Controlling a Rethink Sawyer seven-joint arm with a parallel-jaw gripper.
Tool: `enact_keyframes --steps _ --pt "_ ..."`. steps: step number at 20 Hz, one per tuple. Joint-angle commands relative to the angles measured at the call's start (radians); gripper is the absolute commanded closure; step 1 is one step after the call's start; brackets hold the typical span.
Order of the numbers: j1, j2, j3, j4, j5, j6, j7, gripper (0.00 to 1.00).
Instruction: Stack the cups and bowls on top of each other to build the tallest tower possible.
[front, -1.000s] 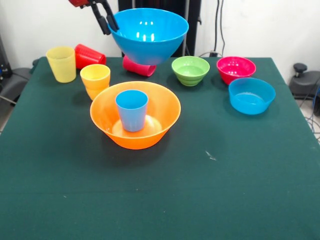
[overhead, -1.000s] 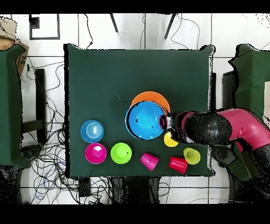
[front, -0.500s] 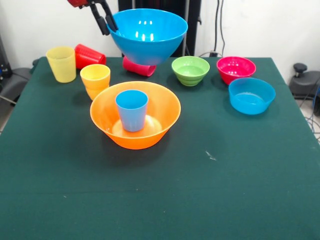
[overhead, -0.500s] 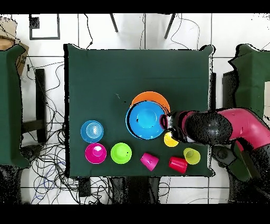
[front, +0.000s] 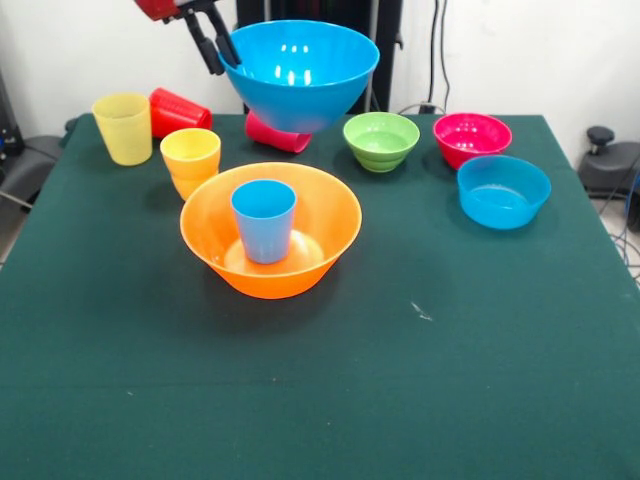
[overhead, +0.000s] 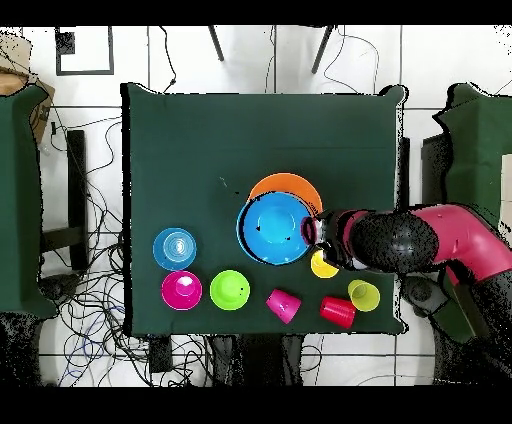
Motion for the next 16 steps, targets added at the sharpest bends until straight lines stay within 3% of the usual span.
enact_keyframes --steps 1,6,16 --pt "0.013 0.031 0.001 -0.031 -0.081 0.033 -0.347 1.00" --pt "0.007 0.030 0.005 -0.044 -0.062 0.065 -0.363 1.00" --pt "0.031 0.053 -0.019 -0.033 -0.106 -0.001 -0.323 1.00"
